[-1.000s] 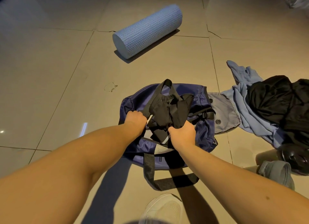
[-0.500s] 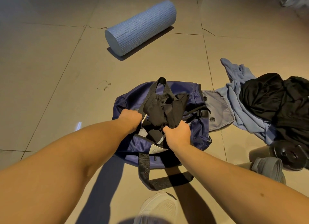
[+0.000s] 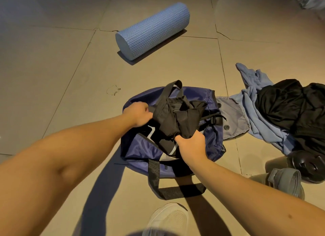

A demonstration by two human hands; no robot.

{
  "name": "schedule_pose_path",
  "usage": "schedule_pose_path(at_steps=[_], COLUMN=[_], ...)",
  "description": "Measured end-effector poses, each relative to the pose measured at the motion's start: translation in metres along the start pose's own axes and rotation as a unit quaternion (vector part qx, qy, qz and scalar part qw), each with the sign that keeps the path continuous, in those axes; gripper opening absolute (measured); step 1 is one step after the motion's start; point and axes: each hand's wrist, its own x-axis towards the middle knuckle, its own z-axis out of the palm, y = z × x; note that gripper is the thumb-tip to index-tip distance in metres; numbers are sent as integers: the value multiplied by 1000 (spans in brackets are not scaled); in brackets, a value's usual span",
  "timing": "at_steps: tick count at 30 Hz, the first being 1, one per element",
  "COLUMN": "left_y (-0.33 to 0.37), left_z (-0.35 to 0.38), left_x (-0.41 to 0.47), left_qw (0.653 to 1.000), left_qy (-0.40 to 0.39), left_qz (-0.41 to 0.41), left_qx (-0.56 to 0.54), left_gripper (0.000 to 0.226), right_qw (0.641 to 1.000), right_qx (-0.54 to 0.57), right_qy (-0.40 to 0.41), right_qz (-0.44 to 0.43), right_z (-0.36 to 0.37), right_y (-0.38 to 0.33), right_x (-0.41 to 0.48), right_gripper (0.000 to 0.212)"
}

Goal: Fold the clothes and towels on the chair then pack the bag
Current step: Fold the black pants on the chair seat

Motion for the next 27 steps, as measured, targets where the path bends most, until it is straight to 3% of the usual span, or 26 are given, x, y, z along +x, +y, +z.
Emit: schedule_pose_path(at_steps=[2,5,7,13,16,19,22,25,27], left_y=[6,19,28,30,23,23,20,14,16], left_z=[-22,-46,-52,-56,-59,-63,-58,-38,-23], left_x=[5,7,7,1,0,-5,-7,-19,-40], left_qw=[993,968,944,870,879,911,946,972,964], left_qy=[24,48,64,64,65,50,56,155,243], left_qz=[-43,-95,-118,-135,-119,-92,-88,-75,38], left_qx=[-109,-228,-301,-469,-458,-400,-306,-162,-97], left_gripper=[25,27,26,23,21,24,23,14,9], right_qw=[1000,999,995,980,978,975,969,974,978], right_qx=[-9,-26,-54,-157,-170,-184,-206,-171,-134], right_qy=[-13,-43,-80,-121,-117,-120,-139,-149,-162], right_qz=[-10,-18,-29,16,8,-30,6,18,11], right_z=[-3,-5,-6,-4,6,21,29,34,36], right_y=[-2,-1,0,-9,-23,-33,-31,-27,-24], right_x=[-4,-9,-13,13,30,43,50,52,51], right_gripper=[22,10,21,27,21,10,18,24,32])
